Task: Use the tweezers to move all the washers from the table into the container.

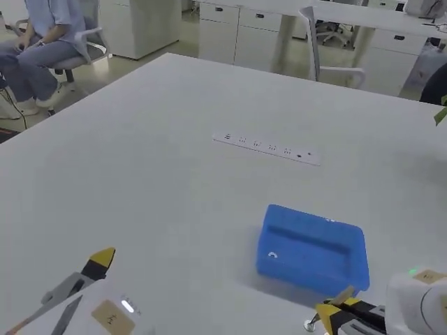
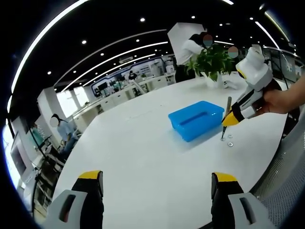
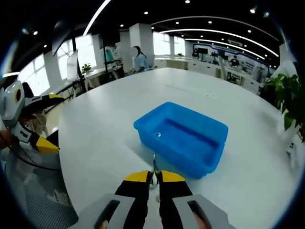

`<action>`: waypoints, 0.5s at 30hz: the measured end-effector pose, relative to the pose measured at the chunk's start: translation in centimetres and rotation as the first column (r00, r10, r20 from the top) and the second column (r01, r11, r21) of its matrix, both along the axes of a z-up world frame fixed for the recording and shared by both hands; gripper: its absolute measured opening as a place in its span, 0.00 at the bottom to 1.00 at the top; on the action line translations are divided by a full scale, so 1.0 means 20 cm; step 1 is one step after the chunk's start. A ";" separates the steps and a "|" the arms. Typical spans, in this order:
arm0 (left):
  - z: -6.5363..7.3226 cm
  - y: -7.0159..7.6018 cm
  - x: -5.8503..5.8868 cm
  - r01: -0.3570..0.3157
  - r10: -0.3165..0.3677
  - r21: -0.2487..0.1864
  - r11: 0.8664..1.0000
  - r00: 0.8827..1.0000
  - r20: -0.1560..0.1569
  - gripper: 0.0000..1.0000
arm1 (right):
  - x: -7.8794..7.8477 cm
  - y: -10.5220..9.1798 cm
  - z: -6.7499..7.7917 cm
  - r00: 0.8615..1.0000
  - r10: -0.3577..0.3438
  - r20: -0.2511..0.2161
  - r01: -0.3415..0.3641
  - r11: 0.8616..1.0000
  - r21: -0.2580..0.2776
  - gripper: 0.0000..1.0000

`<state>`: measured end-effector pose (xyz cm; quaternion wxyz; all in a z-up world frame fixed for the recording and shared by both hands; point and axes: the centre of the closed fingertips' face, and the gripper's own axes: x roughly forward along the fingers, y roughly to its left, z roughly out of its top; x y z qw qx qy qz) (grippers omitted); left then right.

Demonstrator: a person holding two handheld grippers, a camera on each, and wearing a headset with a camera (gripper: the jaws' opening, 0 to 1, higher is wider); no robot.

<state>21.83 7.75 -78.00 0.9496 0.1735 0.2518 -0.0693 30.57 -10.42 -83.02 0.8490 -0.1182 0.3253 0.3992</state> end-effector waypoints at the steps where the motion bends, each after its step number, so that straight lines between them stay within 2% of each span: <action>1: 0.00 0.00 0.00 0.000 0.000 0.000 1.000 1.000 0.000 0.97 | 0.00 0.00 0.00 1.000 0.005 0.002 -0.005 1.000 -0.003 0.04; 5: 0.00 0.00 0.00 0.003 -0.003 0.003 1.000 1.000 -0.002 0.97 | 0.03 0.01 -0.01 1.000 0.022 0.007 -0.022 1.000 -0.018 0.04; 8: -0.01 0.00 0.00 0.005 -0.005 0.004 1.000 1.000 -0.005 0.96 | 0.03 0.03 -0.01 0.997 0.067 0.025 -0.066 0.997 -0.032 0.04; 10: -0.01 0.00 0.00 0.004 -0.004 0.005 1.000 1.000 -0.006 0.96 | 0.02 0.04 -0.01 0.992 0.118 0.054 -0.115 0.992 -0.055 0.04; 11: -0.01 0.00 0.00 0.003 -0.003 0.006 1.000 1.000 -0.009 0.96 | 0.00 0.04 -0.04 0.988 0.146 0.047 -0.141 0.986 -0.094 0.04; 12: -0.01 0.00 0.00 0.003 -0.003 0.009 1.000 1.000 -0.012 0.96 | 0.01 0.08 0.00 0.981 0.171 0.092 -0.166 0.984 -0.060 0.04; 13: -0.01 0.00 0.00 0.003 -0.003 0.010 1.000 1.000 -0.011 0.96 | 0.01 0.06 0.00 0.982 0.166 0.090 -0.158 0.984 -0.084 0.04; 15: -0.01 0.00 0.00 0.005 -0.005 0.008 1.000 1.000 -0.010 0.96 | 0.00 0.06 0.00 0.985 0.156 0.079 -0.151 0.986 -0.072 0.03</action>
